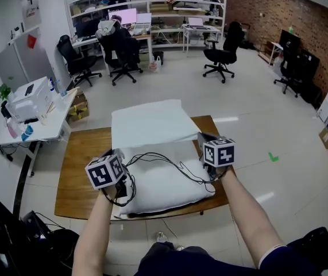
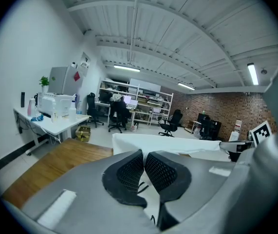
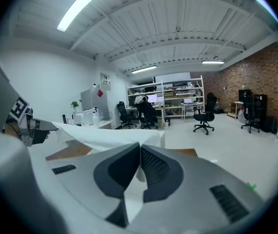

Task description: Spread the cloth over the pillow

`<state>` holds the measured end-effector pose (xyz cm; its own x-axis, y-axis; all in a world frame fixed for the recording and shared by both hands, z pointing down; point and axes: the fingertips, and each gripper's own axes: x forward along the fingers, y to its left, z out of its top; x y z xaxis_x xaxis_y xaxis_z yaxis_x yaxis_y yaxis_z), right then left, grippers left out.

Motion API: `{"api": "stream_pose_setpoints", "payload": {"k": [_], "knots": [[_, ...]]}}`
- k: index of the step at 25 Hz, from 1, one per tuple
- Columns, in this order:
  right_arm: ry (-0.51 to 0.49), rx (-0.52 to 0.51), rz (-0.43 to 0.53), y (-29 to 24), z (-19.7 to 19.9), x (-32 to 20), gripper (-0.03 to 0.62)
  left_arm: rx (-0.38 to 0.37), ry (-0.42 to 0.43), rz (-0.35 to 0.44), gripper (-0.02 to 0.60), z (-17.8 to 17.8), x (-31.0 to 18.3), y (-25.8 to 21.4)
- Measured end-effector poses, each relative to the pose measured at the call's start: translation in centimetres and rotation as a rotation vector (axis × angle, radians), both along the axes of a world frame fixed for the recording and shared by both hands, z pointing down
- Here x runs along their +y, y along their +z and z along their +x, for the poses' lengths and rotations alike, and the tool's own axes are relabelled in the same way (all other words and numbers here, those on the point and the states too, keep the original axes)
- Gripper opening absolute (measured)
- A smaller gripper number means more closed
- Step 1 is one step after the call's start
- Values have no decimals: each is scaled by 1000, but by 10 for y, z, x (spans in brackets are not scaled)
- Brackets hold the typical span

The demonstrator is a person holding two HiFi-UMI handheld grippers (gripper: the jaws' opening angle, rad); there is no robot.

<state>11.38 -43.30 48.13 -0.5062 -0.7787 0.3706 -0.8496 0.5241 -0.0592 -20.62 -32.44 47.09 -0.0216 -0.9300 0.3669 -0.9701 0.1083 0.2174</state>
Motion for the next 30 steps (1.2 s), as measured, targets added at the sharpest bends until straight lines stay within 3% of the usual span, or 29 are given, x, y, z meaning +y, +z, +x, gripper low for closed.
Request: {"api": "stream_pose_setpoints", "payload": {"k": [14,30], "knots": [[-15,-12,11,-16,17,49,12,-25,-19,25,14,16,49,-18],[73,8,26,-28,31,100,12,-13,74,27,14,27,98,-21]]}}
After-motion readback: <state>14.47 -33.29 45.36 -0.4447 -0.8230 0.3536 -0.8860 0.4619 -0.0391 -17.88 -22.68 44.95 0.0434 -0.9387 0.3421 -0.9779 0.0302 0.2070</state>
